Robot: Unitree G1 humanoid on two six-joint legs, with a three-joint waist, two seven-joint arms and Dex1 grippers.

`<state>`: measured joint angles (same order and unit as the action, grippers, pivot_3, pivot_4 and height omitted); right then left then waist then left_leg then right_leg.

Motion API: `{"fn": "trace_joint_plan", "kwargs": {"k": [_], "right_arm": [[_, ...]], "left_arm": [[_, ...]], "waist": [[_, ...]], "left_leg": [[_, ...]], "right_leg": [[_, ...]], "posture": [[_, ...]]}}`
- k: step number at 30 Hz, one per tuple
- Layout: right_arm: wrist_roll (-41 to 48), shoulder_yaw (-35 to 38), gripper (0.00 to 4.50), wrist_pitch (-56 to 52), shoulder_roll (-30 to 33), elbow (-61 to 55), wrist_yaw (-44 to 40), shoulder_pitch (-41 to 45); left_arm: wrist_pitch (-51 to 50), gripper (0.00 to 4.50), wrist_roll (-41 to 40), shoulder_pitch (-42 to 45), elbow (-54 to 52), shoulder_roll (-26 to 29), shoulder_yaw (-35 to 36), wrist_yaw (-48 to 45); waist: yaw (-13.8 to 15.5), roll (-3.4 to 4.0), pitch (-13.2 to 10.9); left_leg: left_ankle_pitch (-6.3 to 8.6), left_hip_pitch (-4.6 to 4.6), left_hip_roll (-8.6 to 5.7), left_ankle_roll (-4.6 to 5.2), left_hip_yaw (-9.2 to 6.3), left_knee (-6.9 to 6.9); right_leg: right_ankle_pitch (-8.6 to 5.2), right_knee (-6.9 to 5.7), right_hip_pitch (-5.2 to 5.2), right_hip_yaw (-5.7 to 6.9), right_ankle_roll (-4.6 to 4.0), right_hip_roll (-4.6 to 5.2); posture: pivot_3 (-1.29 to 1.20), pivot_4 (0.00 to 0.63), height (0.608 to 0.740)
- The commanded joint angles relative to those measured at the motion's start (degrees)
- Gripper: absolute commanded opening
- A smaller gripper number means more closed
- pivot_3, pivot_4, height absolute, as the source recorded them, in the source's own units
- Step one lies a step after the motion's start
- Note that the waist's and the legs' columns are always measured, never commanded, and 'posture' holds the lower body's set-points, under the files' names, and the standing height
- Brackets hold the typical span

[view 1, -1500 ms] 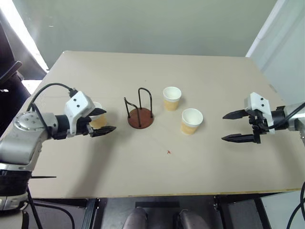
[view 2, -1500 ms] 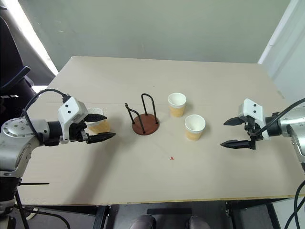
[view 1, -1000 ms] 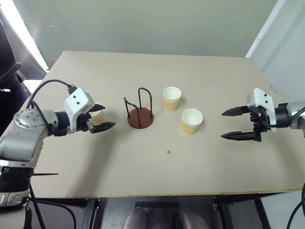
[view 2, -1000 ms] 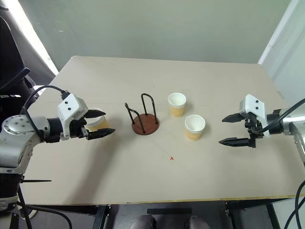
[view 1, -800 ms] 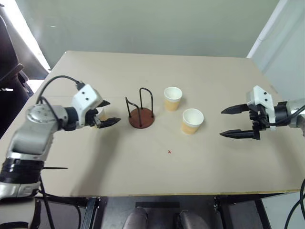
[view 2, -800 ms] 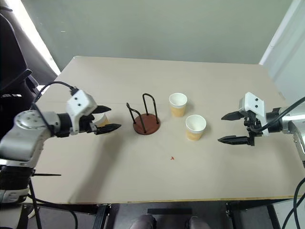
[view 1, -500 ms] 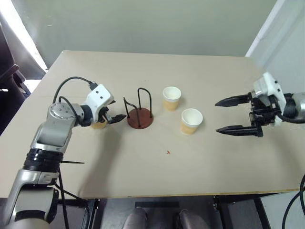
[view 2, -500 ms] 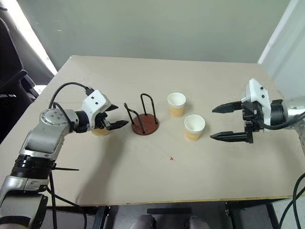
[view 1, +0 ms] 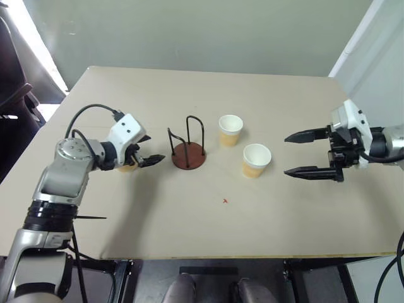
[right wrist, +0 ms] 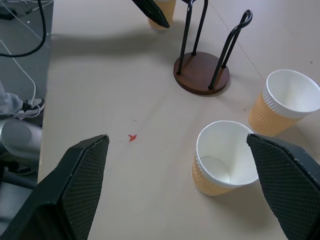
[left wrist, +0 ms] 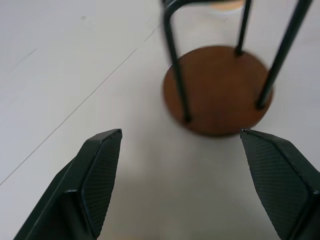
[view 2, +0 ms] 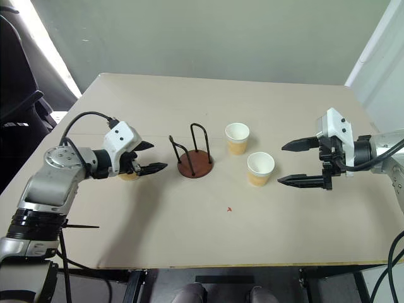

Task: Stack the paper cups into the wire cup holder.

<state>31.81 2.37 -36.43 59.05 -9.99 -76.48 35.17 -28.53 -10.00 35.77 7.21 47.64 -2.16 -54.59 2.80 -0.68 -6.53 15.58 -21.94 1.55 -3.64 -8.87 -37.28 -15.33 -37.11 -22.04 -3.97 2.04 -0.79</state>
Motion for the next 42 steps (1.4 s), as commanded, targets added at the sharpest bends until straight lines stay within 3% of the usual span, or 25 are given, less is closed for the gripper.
{"fn": "trace_joint_plan", "kwargs": {"k": [1,6,17,26,36,39,42], "right_arm": [[1.09,1.62,4.50,0.25,1.11,-1.28,-0.89,1.21],[1.19,1.57,4.50,0.13,0.72,-2.04,-0.25,0.84],[1.80,3.28,4.50,-0.83,1.19,-4.62,2.07,-2.05],[2.06,4.71,4.50,-1.62,1.76,-6.37,3.59,-4.04],[2.68,5.61,4.50,-2.30,2.84,-7.97,4.81,-5.38],[2.81,6.29,4.50,-2.44,3.32,-8.35,5.10,-6.29],[2.86,6.61,4.50,-2.50,3.53,-8.55,5.43,-6.79]], "left_arm": [[-0.43,4.04,-0.42,2.45,-2.26,1.58,1.66,-0.69],[-1.34,4.04,-0.90,3.96,-1.66,1.26,0.97,-1.74],[-3.73,4.04,1.76,8.90,4.70,-5.72,-3.42,0.84],[-4.26,4.04,3.17,11.13,8.52,-7.15,-2.90,3.49],[-0.71,4.04,4.50,16.10,16.71,-13.70,-2.74,9.41],[-0.50,3.39,4.19,16.47,17.12,-14.12,-2.61,8.94],[-0.71,2.27,3.88,16.35,16.71,-14.12,-2.45,8.37]], "waist": [[0.00,0.00,0.00],[-0.02,0.00,0.00],[0.15,0.00,0.00],[0.14,0.00,0.00],[0.38,-0.02,-0.01],[0.38,-0.02,-0.01],[0.38,-0.02,-0.01]], "left_leg": [[0.00,0.00,0.01,0.00,0.02,0.02],[0.00,0.02,0.05,0.00,0.13,0.07],[0.00,0.01,0.05,0.00,0.17,-0.07],[0.00,0.02,0.05,0.01,0.33,-0.07],[0.08,-0.01,0.03,0.16,0.44,-0.44],[0.11,0.00,0.01,0.22,0.56,-0.52],[0.12,0.00,0.01,0.23,0.63,-0.54]], "right_leg": [[0.00,0.01,-0.01,0.00,0.00,-0.01],[0.00,0.04,-0.03,-0.10,0.00,-0.06],[0.04,0.01,0.01,-0.15,0.07,-0.05],[0.08,0.05,-0.03,-0.36,0.15,-0.09],[0.19,0.06,0.02,-0.59,0.36,-0.13],[0.19,0.06,0.02,-0.72,0.40,-0.14],[0.19,0.06,0.00,-0.76,0.43,-0.16]], "posture": [[0.00,0.150,0.740],[0.00,0.150,0.740],[0.00,0.150,0.740],[0.00,0.150,0.740],[0.00,0.150,0.740],[0.00,0.150,0.740],[0.00,0.150,0.740]]}}
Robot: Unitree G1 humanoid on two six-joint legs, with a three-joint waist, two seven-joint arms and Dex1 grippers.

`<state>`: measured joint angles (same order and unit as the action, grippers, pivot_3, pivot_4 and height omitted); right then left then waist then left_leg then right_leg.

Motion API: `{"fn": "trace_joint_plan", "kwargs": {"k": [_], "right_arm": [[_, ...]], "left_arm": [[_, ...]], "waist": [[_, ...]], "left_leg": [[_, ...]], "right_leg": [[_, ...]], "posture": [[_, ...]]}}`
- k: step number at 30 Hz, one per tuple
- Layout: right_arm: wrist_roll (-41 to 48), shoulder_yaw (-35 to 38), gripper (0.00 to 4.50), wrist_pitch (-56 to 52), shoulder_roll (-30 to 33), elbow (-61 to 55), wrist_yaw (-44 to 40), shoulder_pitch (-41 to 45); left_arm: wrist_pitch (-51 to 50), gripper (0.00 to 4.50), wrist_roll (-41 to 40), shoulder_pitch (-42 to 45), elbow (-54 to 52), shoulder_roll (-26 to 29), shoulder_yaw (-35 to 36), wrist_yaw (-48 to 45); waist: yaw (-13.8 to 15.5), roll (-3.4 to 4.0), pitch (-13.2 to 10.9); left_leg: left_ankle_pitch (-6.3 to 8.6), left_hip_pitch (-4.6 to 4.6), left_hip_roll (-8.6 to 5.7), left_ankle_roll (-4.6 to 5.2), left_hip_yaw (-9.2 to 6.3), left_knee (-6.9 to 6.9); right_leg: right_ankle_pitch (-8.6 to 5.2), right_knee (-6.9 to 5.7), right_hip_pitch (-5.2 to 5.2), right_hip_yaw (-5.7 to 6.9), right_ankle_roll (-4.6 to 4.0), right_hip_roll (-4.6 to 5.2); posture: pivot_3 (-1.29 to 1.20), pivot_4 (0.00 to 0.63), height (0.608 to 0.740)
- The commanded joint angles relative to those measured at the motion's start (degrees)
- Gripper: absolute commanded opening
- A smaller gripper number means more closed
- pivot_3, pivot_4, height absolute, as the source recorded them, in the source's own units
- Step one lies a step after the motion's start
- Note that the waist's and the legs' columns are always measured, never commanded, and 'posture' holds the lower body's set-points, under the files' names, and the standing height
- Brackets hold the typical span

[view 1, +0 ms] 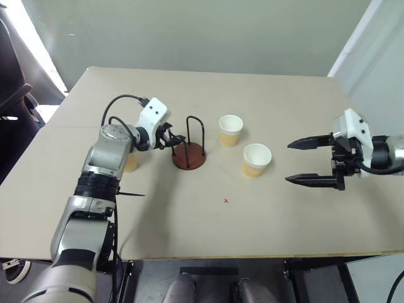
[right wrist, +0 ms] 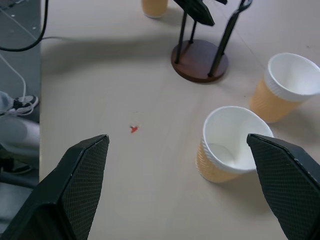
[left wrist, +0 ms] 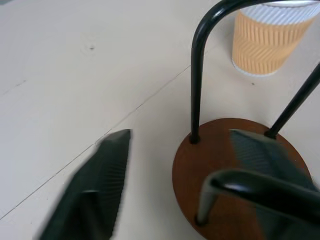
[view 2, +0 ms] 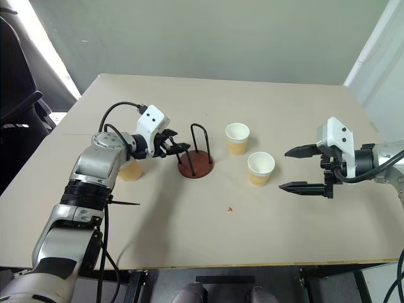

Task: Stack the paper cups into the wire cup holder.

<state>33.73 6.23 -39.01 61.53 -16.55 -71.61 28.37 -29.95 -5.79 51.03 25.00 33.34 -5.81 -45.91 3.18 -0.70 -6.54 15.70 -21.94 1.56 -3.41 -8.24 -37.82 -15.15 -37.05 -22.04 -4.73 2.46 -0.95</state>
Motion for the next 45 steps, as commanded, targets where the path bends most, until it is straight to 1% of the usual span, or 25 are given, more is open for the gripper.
{"fn": "trace_joint_plan", "kwargs": {"k": [1,4,6,7,10,13,17,19,21,25,29,34,36,40,41,44,45], "right_arm": [[1.00,2.76,4.50,0.04,1.10,-2.03,0.64,-0.01],[0.85,2.76,4.50,0.18,1.27,-1.92,0.90,-0.11],[0.79,2.77,4.50,0.37,1.42,-1.68,0.87,-0.16],[0.72,2.73,4.50,0.50,1.51,-1.53,0.83,-0.17],[0.51,2.36,4.50,0.87,1.63,-1.05,0.81,0.07],[0.39,1.93,4.50,1.13,1.62,-0.92,0.80,0.21],[0.37,1.63,4.50,1.31,1.48,-0.85,0.87,0.24],[0.38,1.17,4.50,1.29,1.21,-0.93,0.94,0.49],[0.41,0.93,4.50,1.35,1.13,-0.86,0.81,0.67],[0.22,0.77,4.50,1.55,1.19,-0.81,0.82,0.56],[0.50,1.02,4.50,1.03,1.25,-1.61,1.28,0.22],[0.84,2.16,4.50,0.42,1.95,-2.32,1.62,-0.92],[0.83,2.27,4.50,0.28,2.04,-2.43,1.80,-1.08],[1.07,2.36,4.50,0.01,2.06,-2.78,2.01,-1.13],[1.05,2.23,4.50,-0.01,2.03,-2.82,2.01,-1.05],[0.73,1.61,4.50,0.17,1.87,-2.33,1.92,-0.40],[0.71,1.44,4.50,0.25,1.82,-2.26,1.80,-0.22]], "left_arm": [[0.60,1.90,-0.37,1.08,-1.08,0.28,1.29,-0.47],[-0.16,0.81,-1.45,0.71,-1.19,1.31,2.36,-1.95],[-1.09,0.06,-3.03,-0.01,-3.09,2.12,2.74,-4.57],[-1.75,0.02,-4.03,-0.46,-4.63,2.49,2.69,-6.19],[-4.85,0.02,-7.95,-1.95,-10.97,3.58,2.43,-11.40],[-6.56,0.02,-11.37,-3.53,-16.84,5.85,2.31,-17.11],[-8.71,0.02,-13.95,-3.76,-19.80,6.28,2.35,-19.21],[-8.08,0.02,-15.86,-5.65,-25.22,5.41,-1.32,-23.23],[-7.57,0.02,-16.92,-6.59,-28.21,4.46,-3.50,-25.44],[-4.00,0.02,-14.39,-6.19,-27.40,1.50,-7.49,-25.38],[-0.30,0.02,-11.47,-5.66,-25.51,0.12,-10.85,-25.73],[1.97,0.02,-9.93,-5.22,-23.27,-0.83,-11.48,-25.76],[4.55,0.02,-7.14,-5.89,-22.79,-1.39,-12.99,-24.27],[2.84,0.02,-4.91,-6.47,-22.85,-2.05,-14.29,-22.36],[4.26,0.31,-4.56,-6.85,-23.03,-1.98,-14.31,-22.50],[3.71,1.19,-4.81,-7.20,-23.58,-1.93,-13.98,-22.73],[3.65,1.55,-4.45,-7.15,-23.55,-2.00,-13.87,-22.15]], "waist": [[0.00,0.00,0.00],[0.00,0.00,0.00],[0.00,0.00,0.00],[0.00,0.00,0.00],[0.07,0.00,0.00],[0.18,-0.01,0.00],[0.17,0.00,0.00],[0.17,0.00,0.00],[0.21,0.00,0.00],[0.22,0.00,0.00],[0.17,0.00,0.00],[0.17,0.00,0.00],[0.17,0.00,0.00],[0.19,0.00,0.00],[0.18,0.00,0.00],[0.18,0.00,0.00],[0.18,0.00,0.00]], "left_leg": [[0.00,0.00,0.00,0.00,0.01,-0.02],[0.01,0.00,0.00,0.02,0.05,-0.04],[0.02,0.00,0.01,0.03,0.06,-0.08],[0.02,0.00,0.01,0.04,0.06,-0.08],[0.04,-0.01,-0.01,0.07,0.10,-0.09],[0.06,-0.04,-0.07,0.10,0.09,-0.13],[0.07,-0.03,-0.07,0.13,0.10,-0.17],[0.08,-0.02,-0.07,0.15,0.10,-0.20],[0.13,-0.02,-0.11,0.22,0.10,-0.25],[0.20,-0.02,-0.25,0.36,0.09,-0.34],[0.22,-0.01,-0.23,0.39,0.11,-0.33],[0.24,-0.03,-0.24,0.42,0.11,-0.34],[0.24,-0.03,-0.26,0.43,0.11,-0.33],[0.26,-0.04,-0.31,0.45,0.11,-0.34],[0.26,-0.03,-0.31,0.46,0.12,-0.34],[0.26,-0.02,-0.30,0.46,0.13,-0.33],[0.26,-0.02,-0.30,0.46,0.13,-0.33]], "right_leg": [[0.00,0.00,0.00,-0.01,0.01,0.00],[0.01,-0.01,0.00,-0.05,0.03,-0.01],[0.01,-0.01,-0.01,-0.06,0.03,-0.02],[0.01,-0.02,0.00,-0.07,0.03,-0.03],[0.00,-0.01,-0.02,-0.10,0.06,-0.03],[0.00,0.00,-0.02,-0.09,0.13,0.00],[0.01,-0.02,-0.01,-0.12,0.14,0.00],[0.03,-0.03,0.01,-0.12,0.16,0.00],[0.04,-0.02,0.04,-0.14,0.21,0.04],[0.03,-0.02,0.07,-0.15,0.32,0.16],[0.03,-0.03,0.07,-0.18,0.32,0.16],[0.03,-0.02,0.07,-0.19,0.33,0.17],[0.03,-0.01,0.07,-0.19,0.34,0.17],[0.02,0.01,0.10,-0.19,0.38,0.21],[0.02,0.01,0.11,-0.19,0.39,0.21],[0.01,0.01,0.11,-0.20,0.39,0.20],[0.01,0.01,0.11,-0.20,0.39,0.20]], "posture": [[0.00,0.150,0.740],[0.00,0.150,0.740],[0.00,0.150,0.740],[0.00,0.150,0.740],[0.00,0.150,0.740],[0.00,0.150,0.740],[0.00,0.150,0.740],[0.00,0.150,0.740],[0.00,0.150,0.740],[0.00,0.150,0.740],[0.00,0.150,0.740],[0.00,0.150,0.740],[0.00,0.150,0.740],[0.00,0.150,0.740],[0.00,0.150,0.740],[0.00,0.150,0.740],[0.00,0.150,0.740]]}}
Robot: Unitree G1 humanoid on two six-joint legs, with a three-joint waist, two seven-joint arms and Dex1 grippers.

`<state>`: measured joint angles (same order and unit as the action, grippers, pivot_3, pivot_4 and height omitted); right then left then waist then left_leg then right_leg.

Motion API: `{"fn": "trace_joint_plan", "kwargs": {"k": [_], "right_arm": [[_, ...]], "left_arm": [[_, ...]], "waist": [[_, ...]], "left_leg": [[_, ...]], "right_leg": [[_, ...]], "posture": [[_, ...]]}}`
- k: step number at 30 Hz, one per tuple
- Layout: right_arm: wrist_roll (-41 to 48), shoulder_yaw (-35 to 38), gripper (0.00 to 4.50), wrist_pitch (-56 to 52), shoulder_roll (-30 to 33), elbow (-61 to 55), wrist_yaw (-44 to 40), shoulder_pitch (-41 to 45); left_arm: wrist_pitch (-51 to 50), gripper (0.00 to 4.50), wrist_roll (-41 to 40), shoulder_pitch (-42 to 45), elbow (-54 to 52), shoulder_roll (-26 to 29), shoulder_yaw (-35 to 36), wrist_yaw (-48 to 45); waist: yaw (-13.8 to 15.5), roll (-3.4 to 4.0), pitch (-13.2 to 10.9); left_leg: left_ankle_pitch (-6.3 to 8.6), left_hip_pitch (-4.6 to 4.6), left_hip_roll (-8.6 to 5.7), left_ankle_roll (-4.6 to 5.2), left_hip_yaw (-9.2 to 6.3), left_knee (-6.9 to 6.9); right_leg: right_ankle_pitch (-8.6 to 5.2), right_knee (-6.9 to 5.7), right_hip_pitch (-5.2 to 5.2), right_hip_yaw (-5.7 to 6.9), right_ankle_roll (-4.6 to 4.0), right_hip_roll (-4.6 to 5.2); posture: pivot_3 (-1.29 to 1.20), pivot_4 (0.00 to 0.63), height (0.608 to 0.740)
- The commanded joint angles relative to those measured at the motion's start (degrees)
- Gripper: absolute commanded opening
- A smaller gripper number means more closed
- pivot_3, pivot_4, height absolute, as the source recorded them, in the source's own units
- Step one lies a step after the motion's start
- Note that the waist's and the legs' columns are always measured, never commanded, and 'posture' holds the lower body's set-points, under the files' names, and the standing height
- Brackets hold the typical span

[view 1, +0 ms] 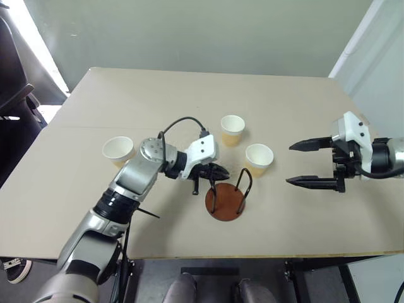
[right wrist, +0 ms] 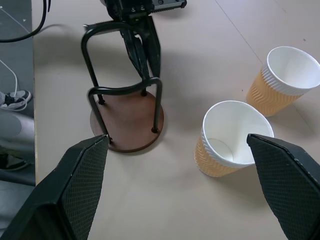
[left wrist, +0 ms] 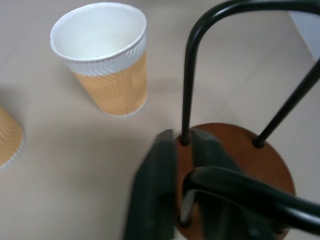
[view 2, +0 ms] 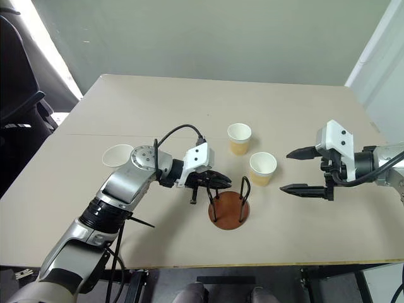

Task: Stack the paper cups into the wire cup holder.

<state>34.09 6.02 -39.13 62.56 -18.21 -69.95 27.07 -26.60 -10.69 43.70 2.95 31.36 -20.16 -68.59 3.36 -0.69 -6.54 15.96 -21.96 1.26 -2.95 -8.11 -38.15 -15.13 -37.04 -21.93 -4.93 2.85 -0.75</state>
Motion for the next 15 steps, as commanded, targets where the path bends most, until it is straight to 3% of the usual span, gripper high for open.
{"fn": "trace_joint_plan", "kwargs": {"k": [1,5,15], "right_arm": [[0.35,1.56,4.50,0.42,0.77,-0.58,0.06,1.18],[-0.34,0.32,4.50,1.10,0.52,0.02,-0.42,2.05],[-12.03,-13.48,4.50,11.90,-3.72,11.55,-6.96,14.41]], "left_arm": [[0.48,1.94,0.78,0.20,-1.47,-0.07,0.55,0.96],[0.36,3.40,1.51,-0.87,-3.12,1.87,0.20,-0.24],[-4.10,3.40,-3.45,-11.67,-14.02,11.35,10.47,2.19]], "waist": [[0.01,0.00,0.00],[-0.01,0.00,0.00],[-1.17,0.03,0.02]], "left_leg": [[0.00,-0.01,0.00,0.00,0.00,0.00],[0.00,-0.01,-0.02,0.00,0.00,-0.01],[0.02,0.05,0.01,0.04,0.02,0.09]], "right_leg": [[0.00,0.00,0.00,0.00,0.00,0.00],[0.00,0.00,0.01,0.00,0.01,0.01],[0.00,-0.02,-0.07,-0.07,0.01,-0.01]], "posture": [[0.00,0.150,0.740],[0.00,0.150,0.740],[0.00,0.150,0.740]]}}
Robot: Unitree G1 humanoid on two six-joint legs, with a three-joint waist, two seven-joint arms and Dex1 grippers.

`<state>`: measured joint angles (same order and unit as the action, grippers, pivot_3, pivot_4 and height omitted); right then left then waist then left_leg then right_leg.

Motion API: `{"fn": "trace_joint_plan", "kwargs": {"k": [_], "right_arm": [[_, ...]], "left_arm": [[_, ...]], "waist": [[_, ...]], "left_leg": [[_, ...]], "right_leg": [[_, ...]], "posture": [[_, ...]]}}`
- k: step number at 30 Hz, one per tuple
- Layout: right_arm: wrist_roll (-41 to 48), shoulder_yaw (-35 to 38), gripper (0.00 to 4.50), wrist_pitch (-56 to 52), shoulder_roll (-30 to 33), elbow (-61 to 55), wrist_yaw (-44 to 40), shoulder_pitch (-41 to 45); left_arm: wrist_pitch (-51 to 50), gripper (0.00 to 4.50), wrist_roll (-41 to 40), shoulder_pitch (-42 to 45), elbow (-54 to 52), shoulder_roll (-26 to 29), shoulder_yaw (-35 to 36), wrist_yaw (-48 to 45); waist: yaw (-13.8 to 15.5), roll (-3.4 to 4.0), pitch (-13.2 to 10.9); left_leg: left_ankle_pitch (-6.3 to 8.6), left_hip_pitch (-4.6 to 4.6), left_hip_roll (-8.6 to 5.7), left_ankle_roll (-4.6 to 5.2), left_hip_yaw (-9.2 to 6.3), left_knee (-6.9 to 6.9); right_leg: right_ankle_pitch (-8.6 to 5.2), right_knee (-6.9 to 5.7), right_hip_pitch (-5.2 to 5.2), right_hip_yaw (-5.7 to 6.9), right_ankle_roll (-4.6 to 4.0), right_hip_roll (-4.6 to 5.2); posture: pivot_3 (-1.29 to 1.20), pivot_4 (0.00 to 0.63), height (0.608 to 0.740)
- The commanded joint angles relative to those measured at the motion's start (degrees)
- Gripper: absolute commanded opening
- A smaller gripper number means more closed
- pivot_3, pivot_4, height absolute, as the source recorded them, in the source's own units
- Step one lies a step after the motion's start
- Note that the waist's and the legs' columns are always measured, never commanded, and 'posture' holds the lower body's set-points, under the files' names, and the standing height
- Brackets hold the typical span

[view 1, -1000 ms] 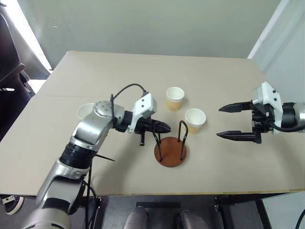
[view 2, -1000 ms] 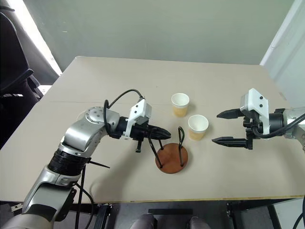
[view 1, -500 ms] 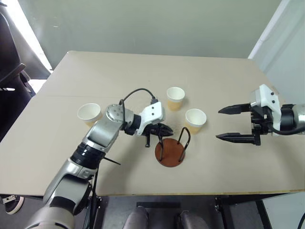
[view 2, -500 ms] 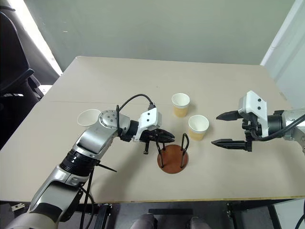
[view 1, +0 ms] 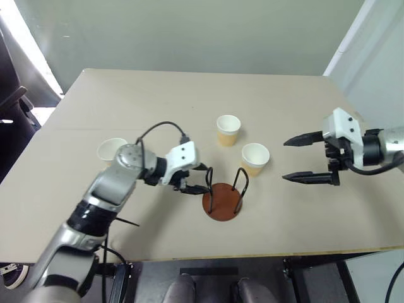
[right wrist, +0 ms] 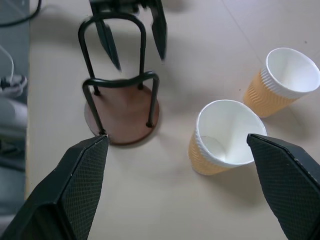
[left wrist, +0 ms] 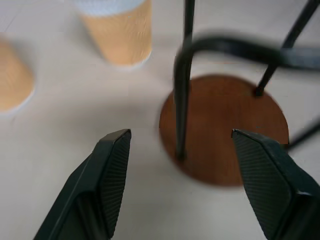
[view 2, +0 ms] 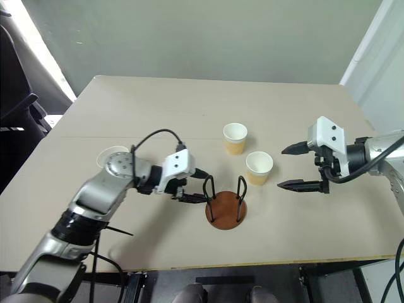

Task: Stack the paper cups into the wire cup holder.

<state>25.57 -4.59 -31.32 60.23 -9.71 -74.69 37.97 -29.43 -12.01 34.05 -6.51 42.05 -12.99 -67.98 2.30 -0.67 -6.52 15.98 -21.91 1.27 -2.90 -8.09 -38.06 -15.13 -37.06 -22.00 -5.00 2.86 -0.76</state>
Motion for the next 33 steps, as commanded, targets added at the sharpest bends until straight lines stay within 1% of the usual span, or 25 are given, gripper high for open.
{"fn": "trace_joint_plan", "kwargs": {"k": [1,4,7,13,18,20,25,28,30,33], "right_arm": [[-5.15,-4.47,4.50,5.64,-2.51,5.02,-3.02,5.27],[-9.70,-8.46,4.50,9.80,-5.25,10.59,-5.21,9.41],[-13.47,-11.25,4.50,14.28,-7.26,15.55,-7.42,11.67],[-18.55,-14.48,4.50,21.44,-11.86,23.05,-10.43,14.29],[-20.81,-15.49,4.50,24.56,-16.73,27.51,-11.04,16.06],[-22.64,-16.20,4.50,26.36,-18.71,30.42,-10.50,17.35],[-26.29,-17.52,4.50,30.70,-21.01,34.79,-10.78,18.26],[-28.11,-17.77,3.91,32.52,-22.39,36.96,-10.06,18.67],[-28.68,-17.63,3.23,33.34,-22.86,37.58,-10.15,18.79],[-28.84,-17.08,2.05,33.42,-23.25,37.14,-10.41,18.75]], "left_arm": [[-2.09,3.40,-3.19,-3.61,-6.03,1.00,5.11,2.29],[-4.22,3.40,-5.86,-7.30,-9.38,1.95,10.45,4.66],[-6.75,3.40,-9.87,-10.09,-12.93,3.36,16.31,5.75],[-10.47,3.40,-17.18,-16.42,-21.35,9.07,27.19,5.97],[-12.52,3.40,-19.77,-20.06,-25.53,11.03,30.53,8.81],[-13.40,3.40,-20.57,-20.97,-26.89,11.04,30.79,10.57],[-14.71,3.40,-22.29,-21.69,-28.77,11.37,30.97,13.63],[-15.19,3.43,-22.94,-22.16,-29.32,11.83,31.12,14.90],[-15.27,3.43,-23.26,-22.28,-29.37,12.14,31.11,15.45],[-15.01,3.43,-23.55,-22.53,-29.19,12.42,30.96,15.89]], "waist": [[-0.11,0.00,0.00],[-0.19,0.00,0.00],[-0.09,0.00,0.00],[-0.35,0.02,0.00],[-0.38,0.03,0.00],[-0.45,0.03,0.00],[-0.18,0.03,0.00],[-0.25,0.03,0.00],[-0.27,0.03,-0.01],[-0.26,0.04,-0.01]], "left_leg": [[0.01,0.00,0.00,0.02,0.00,-0.01],[0.03,-0.03,0.00,0.05,-0.03,-0.01],[0.03,-0.06,0.01,0.05,-0.07,0.01],[0.03,-0.04,0.06,0.02,-0.03,0.09],[0.03,-0.01,0.10,0.00,-0.01,0.10],[0.03,0.00,0.12,-0.01,0.00,0.09],[0.08,-0.01,0.15,-0.09,-0.03,0.11],[0.16,0.00,0.18,-0.24,0.00,0.10],[0.20,0.00,0.25,-0.30,0.04,0.11],[0.26,0.00,0.37,-0.43,0.09,0.12]], "right_leg": [[0.00,0.00,0.00,0.01,0.00,0.00],[0.00,-0.02,-0.05,0.03,-0.01,0.03],[0.02,-0.01,-0.07,0.07,-0.03,0.04],[0.09,0.01,-0.12,0.07,-0.16,0.03],[0.13,0.01,-0.11,0.11,-0.27,0.03],[0.15,-0.01,-0.12,0.12,-0.33,0.04],[0.13,-0.07,-0.15,0.20,-0.50,0.04],[0.10,-0.11,-0.18,0.20,-0.58,0.03],[0.08,-0.13,-0.22,0.20,-0.63,0.00],[0.04,-0.15,-0.27,0.21,-0.70,-0.08]], "posture": [[0.00,0.150,0.740],[0.00,0.150,0.740],[0.00,0.150,0.740],[0.00,0.150,0.740],[0.00,0.150,0.740],[0.00,0.150,0.740],[0.00,0.150,0.740],[0.00,0.150,0.740],[0.00,0.150,0.740],[0.00,0.150,0.740]]}}
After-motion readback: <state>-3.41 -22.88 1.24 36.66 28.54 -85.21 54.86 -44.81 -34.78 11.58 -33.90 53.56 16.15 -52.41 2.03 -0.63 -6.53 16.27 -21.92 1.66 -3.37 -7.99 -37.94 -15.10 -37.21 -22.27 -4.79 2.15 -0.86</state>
